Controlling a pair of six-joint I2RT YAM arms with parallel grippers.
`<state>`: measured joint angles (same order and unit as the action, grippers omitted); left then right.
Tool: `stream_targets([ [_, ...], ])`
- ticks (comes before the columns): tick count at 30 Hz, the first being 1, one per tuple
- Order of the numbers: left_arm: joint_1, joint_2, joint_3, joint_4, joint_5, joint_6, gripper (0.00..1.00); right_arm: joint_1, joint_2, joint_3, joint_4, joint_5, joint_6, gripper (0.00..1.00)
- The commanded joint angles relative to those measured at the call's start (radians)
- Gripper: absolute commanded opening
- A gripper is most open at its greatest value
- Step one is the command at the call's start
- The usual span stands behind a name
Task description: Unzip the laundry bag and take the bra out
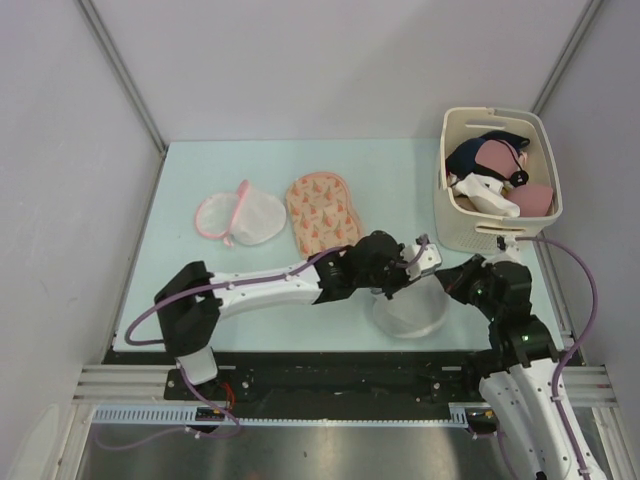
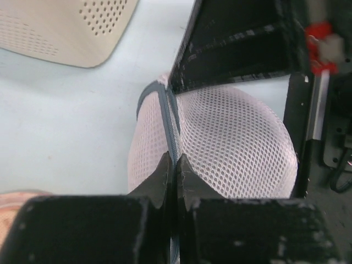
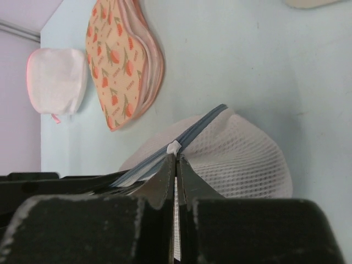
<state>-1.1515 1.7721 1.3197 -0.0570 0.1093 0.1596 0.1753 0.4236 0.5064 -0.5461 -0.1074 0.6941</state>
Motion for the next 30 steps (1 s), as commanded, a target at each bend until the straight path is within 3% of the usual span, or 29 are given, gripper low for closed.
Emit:
stream_targets([
  [1, 0.03, -0.213, -0.126, 0.052, 0.012, 0.049, 0.01, -0.057, 0.053, 0.05, 0.014, 0.098, -0.076, 0.0],
  [4, 0.047, -0.302, -0.2, 0.141, 0.056, 0.054, 0.0, -0.089, 0.102, 0.023, 0.032, 0.15, -0.105, 0.0],
  [15, 0.059, -0.346, -0.235, 0.111, 0.073, 0.04, 0.01, -0.131, 0.124, 0.029, 0.112, 0.005, -0.096, 0.0],
  [18, 0.059, -0.315, -0.118, -0.018, -0.027, 0.037, 0.0, -0.131, 0.103, 0.087, 0.031, 0.0, -0.117, 0.27],
  [19, 0.059, -0.306, -0.091, -0.047, -0.064, 0.044, 0.0, -0.131, 0.095, 0.105, 0.008, 0.008, -0.123, 0.45],
  [21, 0.059, -0.287, -0.035, -0.113, -0.141, 0.067, 0.0, -0.131, 0.067, 0.157, -0.065, 0.043, -0.139, 0.56],
  [26, 0.056, -0.29, 0.016, -0.141, -0.304, 0.092, 0.0, -0.129, -0.003, 0.213, -0.135, 0.095, -0.147, 0.59],
  [29, 0.041, -0.26, 0.058, -0.162, -0.387, 0.032, 0.0, -0.129, -0.025, 0.224, -0.149, 0.135, -0.131, 0.59],
  [30, 0.026, -0.225, 0.076, -0.187, -0.407, 0.011, 0.09, -0.131, -0.031, 0.228, -0.153, 0.141, -0.128, 0.59],
])
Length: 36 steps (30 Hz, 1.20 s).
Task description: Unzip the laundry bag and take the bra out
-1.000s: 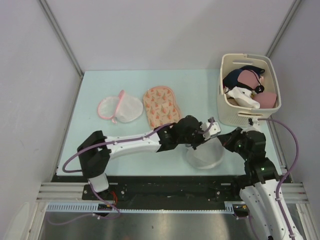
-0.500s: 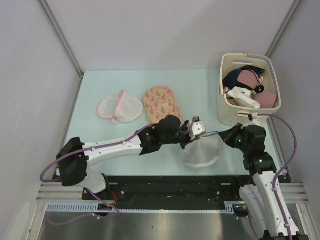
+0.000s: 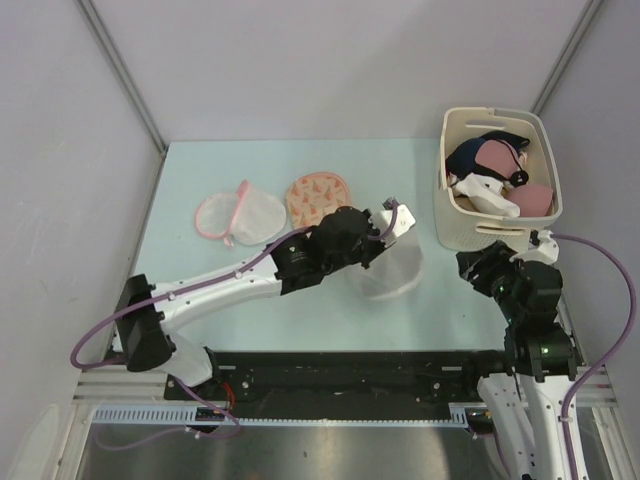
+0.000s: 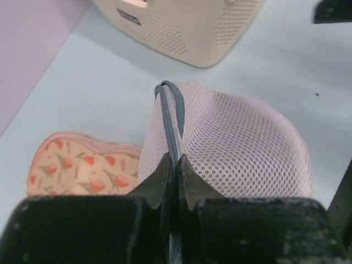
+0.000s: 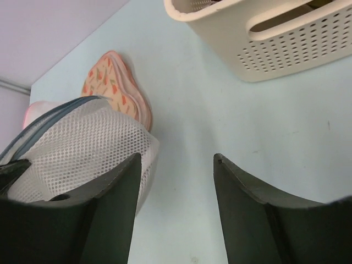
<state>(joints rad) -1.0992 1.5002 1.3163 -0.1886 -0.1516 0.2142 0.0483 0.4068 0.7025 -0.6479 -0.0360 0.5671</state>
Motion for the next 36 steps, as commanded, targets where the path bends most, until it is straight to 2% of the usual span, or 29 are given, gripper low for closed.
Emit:
stream_targets([
  [1, -0.033, 0.07, 0.096, -0.084, -0.122, -0.082, 0.35, -0.002, -0.014, 0.031, -0.053, 0.077, 0.0, 0.59],
  [2, -0.034, 0.099, 0.118, -0.119, -0.097, -0.093, 0.55, -0.004, -0.016, 0.032, -0.053, 0.082, 0.001, 0.59],
  [3, -0.034, 0.142, 0.157, -0.149, -0.083, -0.105, 0.67, -0.002, -0.016, 0.032, -0.053, 0.082, 0.002, 0.59],
  [6, -0.031, 0.164, 0.173, -0.199, -0.089, -0.119, 0.76, -0.004, -0.013, 0.034, -0.056, 0.076, 0.004, 0.6],
  [8, -0.018, 0.149, 0.14, -0.163, -0.077, -0.11, 0.77, -0.004, -0.008, 0.034, -0.062, 0.074, -0.003, 0.6],
  [12, 0.009, 0.108, 0.063, -0.106, 0.049, -0.056, 0.76, -0.004, 0.009, 0.034, -0.061, 0.065, -0.006, 0.6],
  [19, 0.021, 0.152, 0.031, -0.157, -0.022, 0.004, 0.82, -0.004, 0.004, 0.034, -0.068, 0.056, 0.0, 0.6],
  [28, 0.047, 0.235, 0.107, -0.178, 0.076, -0.058, 0.78, -0.002, 0.001, 0.032, -0.062, 0.068, -0.003, 0.59],
  [33, 0.047, 0.252, 0.113, -0.178, 0.13, -0.064, 0.86, -0.002, 0.013, 0.034, -0.07, 0.065, -0.004, 0.59],
  [36, 0.047, 0.273, 0.123, -0.176, 0.129, -0.076, 0.86, -0.004, 0.018, 0.034, -0.067, 0.064, -0.007, 0.59],
])
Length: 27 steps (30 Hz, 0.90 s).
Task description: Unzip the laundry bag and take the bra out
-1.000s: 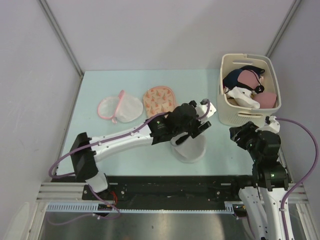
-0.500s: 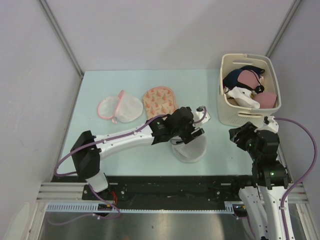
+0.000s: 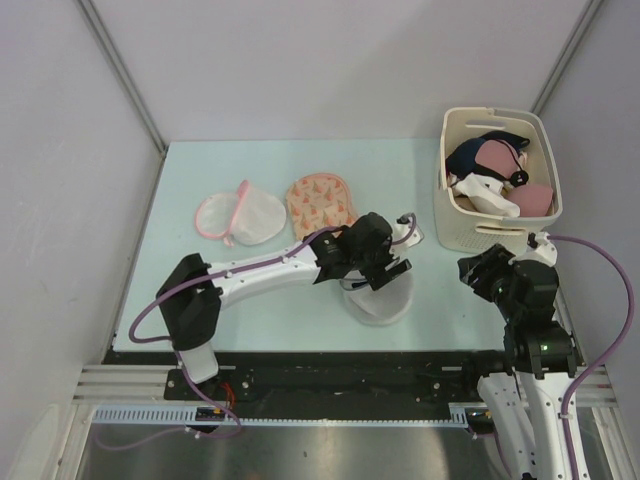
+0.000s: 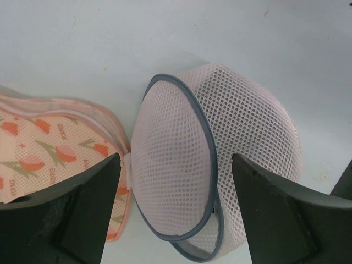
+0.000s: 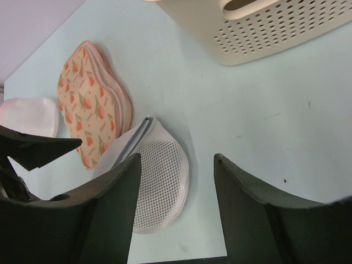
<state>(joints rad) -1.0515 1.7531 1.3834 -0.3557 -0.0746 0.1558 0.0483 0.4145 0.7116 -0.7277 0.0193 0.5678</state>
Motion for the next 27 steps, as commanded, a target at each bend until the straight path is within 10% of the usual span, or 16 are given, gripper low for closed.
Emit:
stream_targets([
  [1, -0.001, 0.034, 0.062, -0.015, 0.045, -0.022, 0.86, -0.002, 0.013, 0.025, 0.016, 0.008, -0.008, 0.59],
  [13, -0.001, 0.085, 0.114, -0.035, 0.016, -0.027, 0.72, -0.004, -0.003, 0.025, 0.011, 0.008, -0.006, 0.59],
  [19, 0.001, 0.077, 0.097, -0.008, -0.017, -0.022, 0.45, -0.004, -0.005, 0.025, 0.011, 0.005, -0.005, 0.6],
  [23, 0.001, 0.094, 0.108, -0.034, -0.036, -0.027, 0.68, -0.004, -0.005, 0.025, 0.011, 0.002, -0.005, 0.6],
  [27, -0.001, 0.1, 0.108, -0.035, -0.043, -0.038, 0.63, -0.004, -0.006, 0.023, 0.008, 0.001, -0.003, 0.6],
])
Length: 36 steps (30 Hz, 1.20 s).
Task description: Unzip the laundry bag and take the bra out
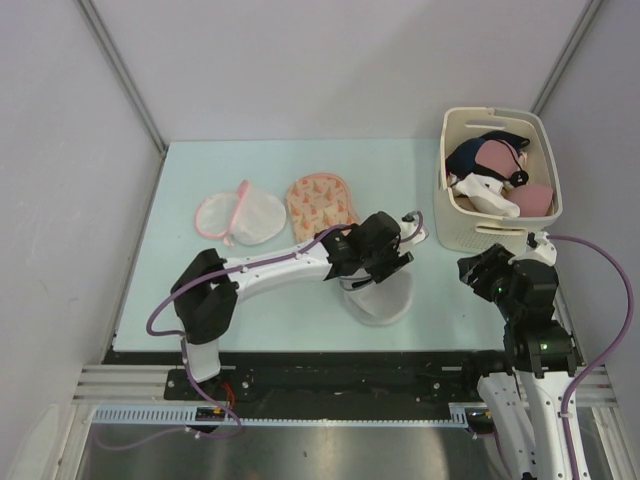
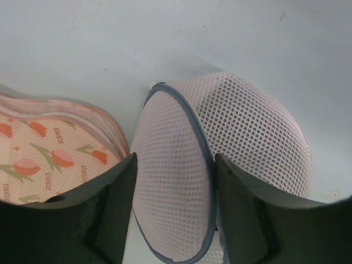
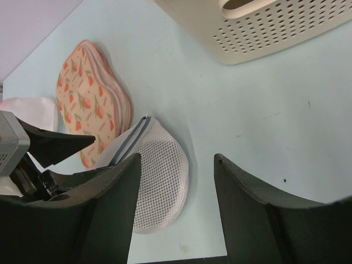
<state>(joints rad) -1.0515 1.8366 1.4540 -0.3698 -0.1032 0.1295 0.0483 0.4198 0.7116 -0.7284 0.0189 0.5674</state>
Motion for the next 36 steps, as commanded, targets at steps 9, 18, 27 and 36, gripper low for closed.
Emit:
stream_targets([
  [9, 0.002, 0.041, 0.068, -0.06, -0.095, 0.025, 0.0, -0.004, 0.0, 0.025, 0.018, -0.008, -0.014, 0.6],
  [18, 0.015, -0.206, 0.082, -0.061, -0.116, -0.022, 0.0, 0.011, 0.051, 0.02, 0.156, -0.247, 0.104, 0.58],
  [27, 0.076, -0.137, 0.414, -0.47, -0.058, -0.293, 0.0, 0.307, 0.083, 0.019, 0.274, -0.154, 0.238, 0.44],
  [36, 0.145, -0.165, 0.336, -0.431, 0.094, -0.369, 0.0, 0.93, 0.342, 0.072, 0.385, 0.442, 0.236, 0.38],
])
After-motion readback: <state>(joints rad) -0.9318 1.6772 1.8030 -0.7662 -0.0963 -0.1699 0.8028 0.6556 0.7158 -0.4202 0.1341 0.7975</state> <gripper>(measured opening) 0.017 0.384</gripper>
